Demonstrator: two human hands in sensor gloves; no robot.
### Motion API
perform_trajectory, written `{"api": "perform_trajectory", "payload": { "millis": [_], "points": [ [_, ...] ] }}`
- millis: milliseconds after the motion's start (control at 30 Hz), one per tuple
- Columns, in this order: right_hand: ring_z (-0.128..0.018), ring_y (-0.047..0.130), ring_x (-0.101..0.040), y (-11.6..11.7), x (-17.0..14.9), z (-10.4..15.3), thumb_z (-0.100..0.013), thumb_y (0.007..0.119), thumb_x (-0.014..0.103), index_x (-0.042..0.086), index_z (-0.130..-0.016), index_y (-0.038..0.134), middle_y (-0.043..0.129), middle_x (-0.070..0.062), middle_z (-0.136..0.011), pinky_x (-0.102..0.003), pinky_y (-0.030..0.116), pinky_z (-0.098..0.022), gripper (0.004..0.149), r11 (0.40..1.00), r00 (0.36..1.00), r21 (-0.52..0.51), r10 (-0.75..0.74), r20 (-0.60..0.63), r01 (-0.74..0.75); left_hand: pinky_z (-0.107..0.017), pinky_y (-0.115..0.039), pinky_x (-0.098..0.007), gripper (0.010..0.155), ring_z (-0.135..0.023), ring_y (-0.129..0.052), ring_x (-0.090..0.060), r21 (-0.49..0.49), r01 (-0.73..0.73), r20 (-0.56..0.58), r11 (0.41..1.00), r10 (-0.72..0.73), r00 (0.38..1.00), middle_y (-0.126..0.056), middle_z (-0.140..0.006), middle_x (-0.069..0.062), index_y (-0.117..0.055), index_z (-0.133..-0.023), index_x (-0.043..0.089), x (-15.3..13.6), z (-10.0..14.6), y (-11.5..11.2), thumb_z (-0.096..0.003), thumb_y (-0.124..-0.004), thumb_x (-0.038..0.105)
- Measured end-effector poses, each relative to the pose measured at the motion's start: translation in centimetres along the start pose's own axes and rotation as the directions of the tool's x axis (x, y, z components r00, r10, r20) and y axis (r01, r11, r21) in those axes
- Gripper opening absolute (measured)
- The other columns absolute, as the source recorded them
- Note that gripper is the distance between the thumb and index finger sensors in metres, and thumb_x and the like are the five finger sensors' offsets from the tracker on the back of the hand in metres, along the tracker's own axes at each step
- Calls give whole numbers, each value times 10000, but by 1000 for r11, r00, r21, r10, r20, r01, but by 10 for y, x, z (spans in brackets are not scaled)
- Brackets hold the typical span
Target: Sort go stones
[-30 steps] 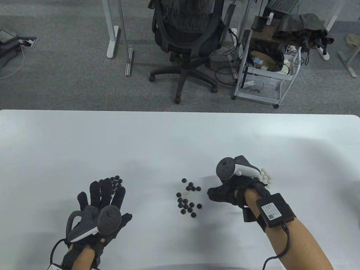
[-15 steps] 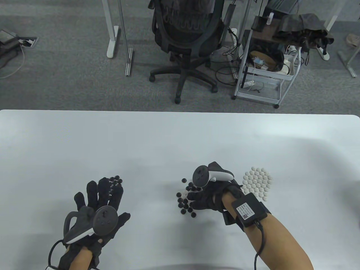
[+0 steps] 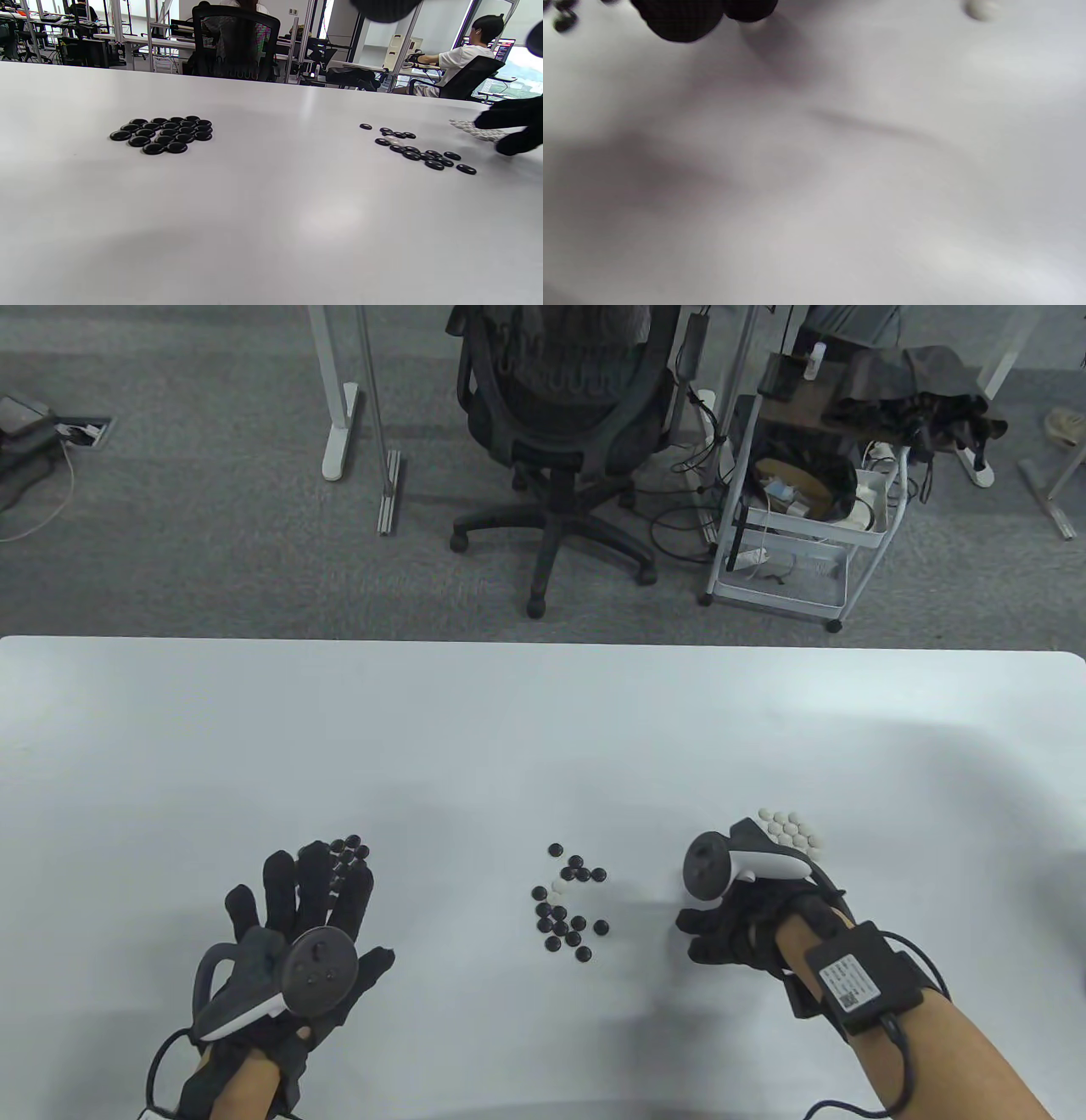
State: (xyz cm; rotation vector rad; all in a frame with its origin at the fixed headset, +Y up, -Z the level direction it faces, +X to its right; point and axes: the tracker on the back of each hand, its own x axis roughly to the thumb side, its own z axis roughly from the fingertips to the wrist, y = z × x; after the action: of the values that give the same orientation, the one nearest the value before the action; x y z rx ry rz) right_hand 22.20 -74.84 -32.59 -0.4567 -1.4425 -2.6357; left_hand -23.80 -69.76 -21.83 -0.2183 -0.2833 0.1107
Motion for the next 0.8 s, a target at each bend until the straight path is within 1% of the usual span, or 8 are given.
{"api": "perform_trajectory", "payload": {
  "millis": [100, 200, 333, 533, 667, 700, 733, 800],
  "points": [
    [-850, -161, -540, 15, -30, 13, -566, 592, 484, 290, -1094, 418, -89, -226, -1056, -813, 31, -540, 589, 999, 997, 10, -46, -59, 46, -541, -9, -830, 772, -913, 134, -615, -13, 8, 1, 1000, -8, 1000, 112, -1134, -378, -153, -1195, 111, 1, -2, -1, -635, -493, 520],
    [-847, -169, -537, 22, -55, 19, -568, 593, 480, 288, -1096, 408, -101, -226, -1049, -811, 22, -538, 592, 996, 988, -12, -93, -122, 92, -542, -9, -830, 771, -914, 133, -613, -21, 14, 2, 1000, -14, 1000, 112, -1135, -377, -154, -1194, 114, 2, -3, -2, -635, -493, 521],
    [-843, -181, -537, 24, -72, 19, -567, 593, 483, 282, -1103, 365, -128, -226, -1035, -809, 10, -534, 616, 993, 978, -45, -116, -174, 110, -542, -10, -831, 772, -913, 134, -614, -24, 15, 1, 1000, -15, 1000, 111, -1135, -378, -152, -1194, 112, 3, -3, -3, -635, -493, 520],
    [-839, -186, -538, 18, -75, 10, -566, 583, 493, 291, -1104, 299, -152, -228, -1021, -808, 8, -531, 641, 988, 975, -70, -146, -171, 135, -542, -12, -833, 770, -915, 132, -614, -31, 17, -4, 999, -17, 1000, 113, -1135, -376, -152, -1194, 115, 3, -4, -3, -635, -491, 521],
    [-836, -186, -541, 11, -74, 8, -565, 578, 496, 278, -1110, 314, -155, -232, -1018, -809, 10, -530, 644, 986, 972, -76, -159, -173, 147, -542, -12, -835, 773, -915, 132, -615, -28, 15, -6, 999, -15, 1000, 114, -1135, -378, -150, -1195, 112, 3, -3, -2, -635, -491, 521],
    [-834, -188, -543, 5, -73, 9, -563, 573, 500, 265, -1118, 313, -161, -237, -1013, -810, 11, -529, 656, 982, 969, -82, -180, -166, 169, -542, -13, -835, 772, -915, 131, -616, -26, 14, -6, 1000, -14, 1000, 112, -1135, -379, -152, -1194, 113, 3, -3, -2, -635, -492, 521],
    [-835, -183, -549, -2, -71, 13, -563, 569, 502, 260, -1121, 318, -156, -245, -1016, -812, 16, -529, 658, 975, 966, -98, -212, -146, 199, -542, -12, -835, 773, -915, 131, -616, -25, 12, -5, 1000, -12, 1000, 113, -1135, -380, -151, -1195, 111, 3, -3, -2, -635, -492, 520],
    [-844, -166, -555, -19, -59, 20, -564, 563, 506, 247, -1128, 375, -119, -257, -1039, -816, 28, -530, 649, 948, 958, -162, -283, -41, 273, -543, -13, -834, 770, -916, 132, -615, -25, 11, -5, 1000, -11, 1000, 111, -1136, -378, -153, -1194, 114, 2, -4, -2, -635, -492, 520]
  ]
}}
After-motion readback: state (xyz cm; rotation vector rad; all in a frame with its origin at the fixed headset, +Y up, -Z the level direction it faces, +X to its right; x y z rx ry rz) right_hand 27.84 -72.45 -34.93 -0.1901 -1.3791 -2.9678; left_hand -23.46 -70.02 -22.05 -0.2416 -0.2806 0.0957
